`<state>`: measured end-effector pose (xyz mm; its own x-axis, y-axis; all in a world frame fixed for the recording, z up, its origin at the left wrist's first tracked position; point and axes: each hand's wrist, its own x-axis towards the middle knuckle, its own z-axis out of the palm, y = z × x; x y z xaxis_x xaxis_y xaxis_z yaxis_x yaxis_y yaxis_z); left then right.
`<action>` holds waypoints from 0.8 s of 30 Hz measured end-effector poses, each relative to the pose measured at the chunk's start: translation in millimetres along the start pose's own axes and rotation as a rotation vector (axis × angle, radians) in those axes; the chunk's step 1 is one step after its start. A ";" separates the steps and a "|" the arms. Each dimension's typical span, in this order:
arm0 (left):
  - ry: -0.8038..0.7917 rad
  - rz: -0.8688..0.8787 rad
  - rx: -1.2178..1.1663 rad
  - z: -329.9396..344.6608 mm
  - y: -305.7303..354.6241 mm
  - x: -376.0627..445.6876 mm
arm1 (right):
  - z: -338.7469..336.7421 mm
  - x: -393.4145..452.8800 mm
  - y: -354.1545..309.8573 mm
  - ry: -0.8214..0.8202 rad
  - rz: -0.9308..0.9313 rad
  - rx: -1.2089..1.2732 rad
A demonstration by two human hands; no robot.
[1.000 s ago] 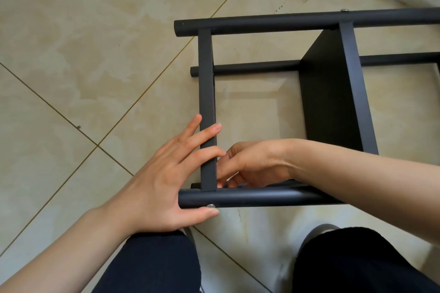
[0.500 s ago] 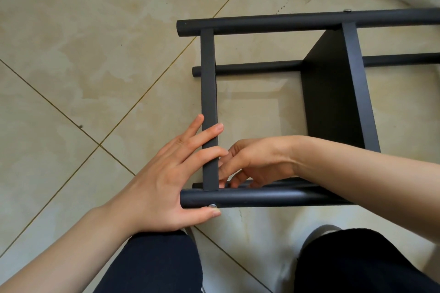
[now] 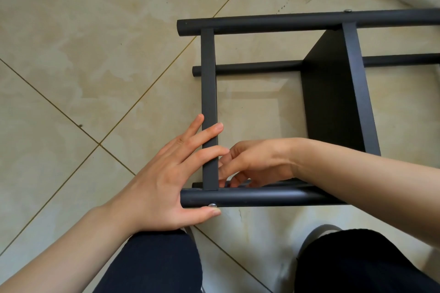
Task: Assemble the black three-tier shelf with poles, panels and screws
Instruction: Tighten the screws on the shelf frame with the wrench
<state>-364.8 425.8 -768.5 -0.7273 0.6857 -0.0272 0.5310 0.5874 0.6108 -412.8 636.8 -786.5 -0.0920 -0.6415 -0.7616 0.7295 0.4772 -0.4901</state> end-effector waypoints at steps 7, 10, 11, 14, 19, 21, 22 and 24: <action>0.001 0.001 -0.006 -0.2 -0.1 0.0 | 0.1 -0.7 -0.3 -0.025 -0.001 0.019; 0.000 -0.001 -0.003 0.1 -0.4 0.0 | -0.1 -0.2 -0.2 -0.017 0.001 -0.013; 0.000 -0.001 -0.002 0.2 -0.6 0.0 | 1.3 1.5 0.2 0.008 0.007 -0.029; 0.001 0.002 -0.004 0.0 -0.9 -0.1 | 2.9 4.0 0.8 0.034 0.014 -0.045; 0.004 0.003 -0.004 0.3 -0.7 0.1 | -3.0 -0.1 0.7 -0.040 -0.024 0.021; 0.004 0.003 -0.003 0.3 -0.9 0.0 | -0.6 2.8 1.9 -0.015 -0.015 -0.013; 0.004 0.004 -0.003 0.3 -1.0 -0.1 | 0.8 4.0 2.1 0.009 -0.006 -0.035; 0.003 0.004 -0.004 0.2 -1.1 -0.1 | 1.2 4.5 1.7 0.019 0.000 -0.042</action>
<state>-365.2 425.2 -769.2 -0.7267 0.6866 -0.0228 0.5319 0.5833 0.6139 -411.1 633.9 -790.3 -0.1056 -0.6299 -0.7694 0.7002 0.5023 -0.5074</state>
